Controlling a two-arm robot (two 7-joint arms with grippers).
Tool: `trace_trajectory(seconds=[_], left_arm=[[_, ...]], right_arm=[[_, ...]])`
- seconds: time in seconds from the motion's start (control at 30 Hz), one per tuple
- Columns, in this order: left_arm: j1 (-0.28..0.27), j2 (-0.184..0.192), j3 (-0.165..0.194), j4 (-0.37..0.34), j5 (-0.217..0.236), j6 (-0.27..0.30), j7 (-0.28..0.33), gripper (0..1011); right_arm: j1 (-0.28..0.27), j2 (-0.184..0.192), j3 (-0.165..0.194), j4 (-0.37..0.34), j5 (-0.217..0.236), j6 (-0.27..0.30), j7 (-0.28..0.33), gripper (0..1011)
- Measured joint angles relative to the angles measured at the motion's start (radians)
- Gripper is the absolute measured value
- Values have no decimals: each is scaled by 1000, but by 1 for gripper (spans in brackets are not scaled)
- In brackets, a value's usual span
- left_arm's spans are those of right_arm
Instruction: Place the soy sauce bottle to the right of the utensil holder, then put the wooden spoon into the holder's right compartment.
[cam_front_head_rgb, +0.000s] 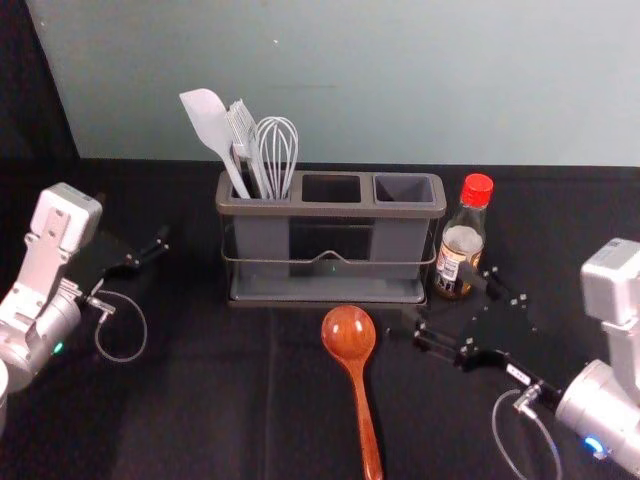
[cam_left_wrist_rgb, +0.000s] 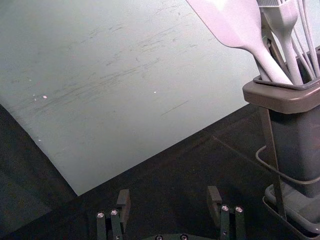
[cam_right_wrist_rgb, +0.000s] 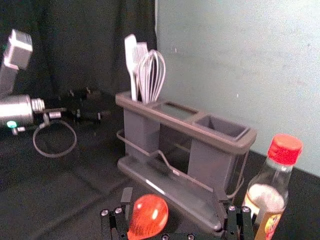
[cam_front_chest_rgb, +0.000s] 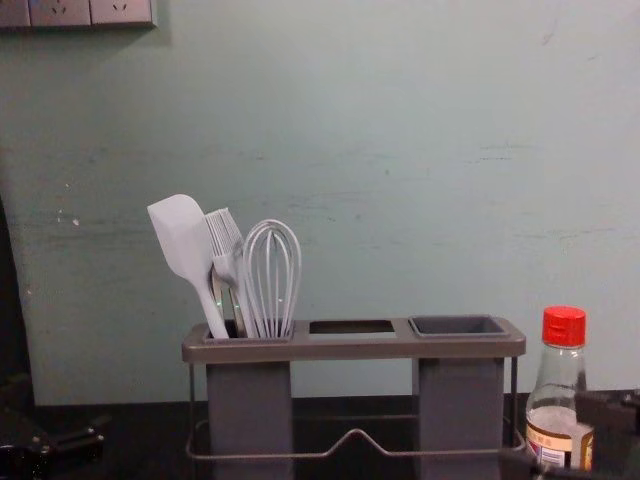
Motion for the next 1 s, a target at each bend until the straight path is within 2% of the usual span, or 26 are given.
trace_trajectory(seconds=[0.13, 0.3, 0.9, 1.0], left_arm=[[0, 0, 0, 0, 0, 0, 0, 1004], [0, 0, 0, 0, 0, 0, 0, 1005], [0, 0, 0, 0, 0, 0, 0, 1005], [0, 0, 0, 0, 0, 0, 0, 1005]], right_arm=[[0, -3, -17, -3, -24, 37, -11, 1004], [5, -8, -30, 7, -29, 26, 8, 1004], [5, -7, -28, 6, -29, 30, 4, 1004], [19, -11, -27, 21, -24, 30, 12, 1004]])
